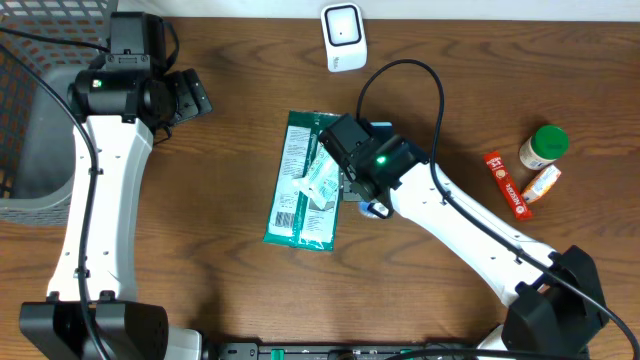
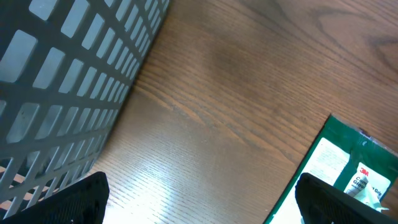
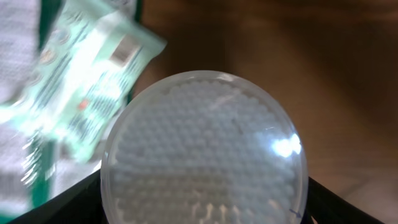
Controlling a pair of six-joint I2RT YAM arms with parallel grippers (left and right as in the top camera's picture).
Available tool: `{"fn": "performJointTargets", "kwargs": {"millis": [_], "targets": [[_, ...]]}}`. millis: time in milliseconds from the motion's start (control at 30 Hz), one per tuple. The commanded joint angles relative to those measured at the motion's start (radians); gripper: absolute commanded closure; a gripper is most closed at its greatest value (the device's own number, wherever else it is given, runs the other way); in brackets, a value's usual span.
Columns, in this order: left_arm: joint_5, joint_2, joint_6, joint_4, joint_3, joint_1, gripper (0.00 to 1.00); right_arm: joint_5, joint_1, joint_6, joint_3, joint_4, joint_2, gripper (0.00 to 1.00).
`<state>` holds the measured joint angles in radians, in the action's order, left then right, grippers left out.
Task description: Scan the item barcode
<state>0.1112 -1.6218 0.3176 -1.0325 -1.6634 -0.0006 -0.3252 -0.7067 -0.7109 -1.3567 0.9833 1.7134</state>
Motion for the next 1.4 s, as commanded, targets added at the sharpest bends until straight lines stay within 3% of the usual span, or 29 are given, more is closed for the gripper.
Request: {"fn": "performJointTargets", "kwargs": {"millis": [0,233,400,533,833,1033,1367], "targets": [[0.01,-0.008,0.002,-0.003,0.007,0.005,0.04,-0.197,0.016,0.013,0.075,-0.082,-0.008,0.27],[0.01,-0.008,0.002,-0.003,0.007,0.005,0.04,-0.217,0.039,0.013,0.247,-0.329,-0.008,0.27],[0.01,-0.008,0.002,-0.003,0.007,0.005,0.04,-0.196,0.039,0.014,0.258,-0.327,-0.009,0.2],[0.01,-0.008,0.002,-0.003,0.007,0.005,0.04,-0.192,0.039,0.014,0.258,-0.304,-0.014,0.01],[0.01,-0.008,0.002,-0.003,0.007,0.005,0.04,-0.119,0.063,0.119,0.237,-0.282,-0.082,0.01],[0.01,-0.008,0.002,-0.003,0.007,0.005,0.04,0.146,0.185,0.364,0.08,-0.212,-0.247,0.01],[0.01,-0.008,0.002,-0.003,0.007,0.005,0.04,0.406,0.422,0.595,-0.466,0.23,-0.232,0.01]]}}
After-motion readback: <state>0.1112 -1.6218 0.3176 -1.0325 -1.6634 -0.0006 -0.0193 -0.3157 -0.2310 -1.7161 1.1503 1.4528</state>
